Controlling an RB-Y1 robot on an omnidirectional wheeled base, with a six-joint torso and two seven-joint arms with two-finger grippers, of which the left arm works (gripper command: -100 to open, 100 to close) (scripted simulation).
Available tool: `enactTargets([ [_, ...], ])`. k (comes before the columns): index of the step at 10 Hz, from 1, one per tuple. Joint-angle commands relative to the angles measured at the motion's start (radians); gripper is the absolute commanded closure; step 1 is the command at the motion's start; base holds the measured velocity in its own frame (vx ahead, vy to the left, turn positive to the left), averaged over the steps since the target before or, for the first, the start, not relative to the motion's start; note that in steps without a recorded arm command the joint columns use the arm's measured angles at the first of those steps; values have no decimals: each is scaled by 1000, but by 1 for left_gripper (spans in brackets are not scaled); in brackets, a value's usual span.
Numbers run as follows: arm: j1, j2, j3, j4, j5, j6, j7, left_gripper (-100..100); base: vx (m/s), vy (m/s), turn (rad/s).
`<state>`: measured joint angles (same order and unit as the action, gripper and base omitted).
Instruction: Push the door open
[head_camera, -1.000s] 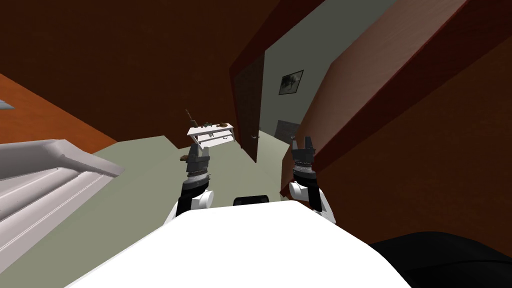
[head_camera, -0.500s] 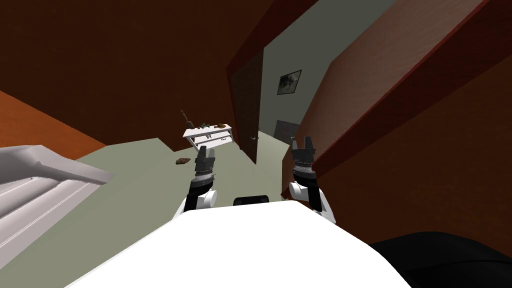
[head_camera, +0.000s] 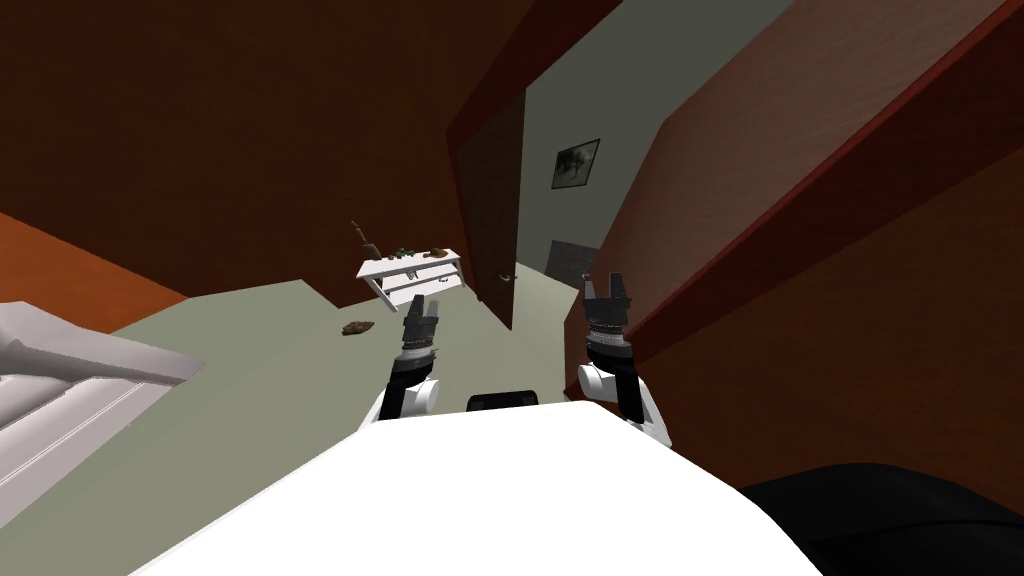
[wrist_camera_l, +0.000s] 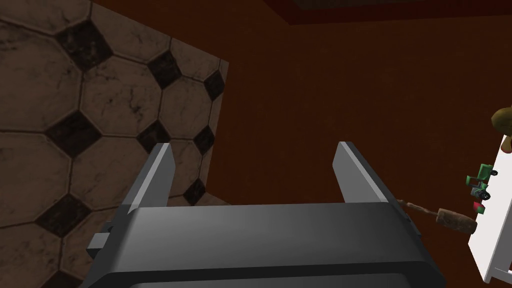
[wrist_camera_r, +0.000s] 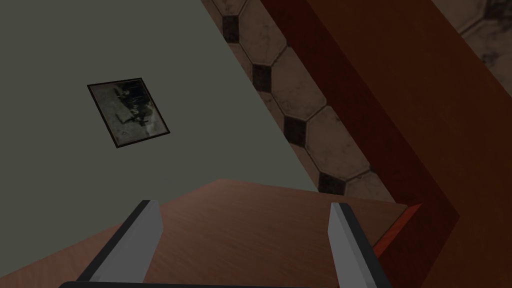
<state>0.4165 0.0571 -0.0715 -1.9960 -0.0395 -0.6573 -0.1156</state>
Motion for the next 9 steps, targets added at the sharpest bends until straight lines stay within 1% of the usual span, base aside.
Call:
enactTargets([
  [1,-13,5,-11,30,4,-2,1,-100,83,41,-59],
  [2,-28,11,-24,67,10,-5,1,-100,112,72,-92],
  [4,-44,18,-38,104,16,-9,2,-100,132,66,-69],
  [5,-61,22,-53,144,22,-13,4,-100,140,47,-96],
  [9,-94,32,-82,225,34,-20,6,-100,104,58,-67],
])
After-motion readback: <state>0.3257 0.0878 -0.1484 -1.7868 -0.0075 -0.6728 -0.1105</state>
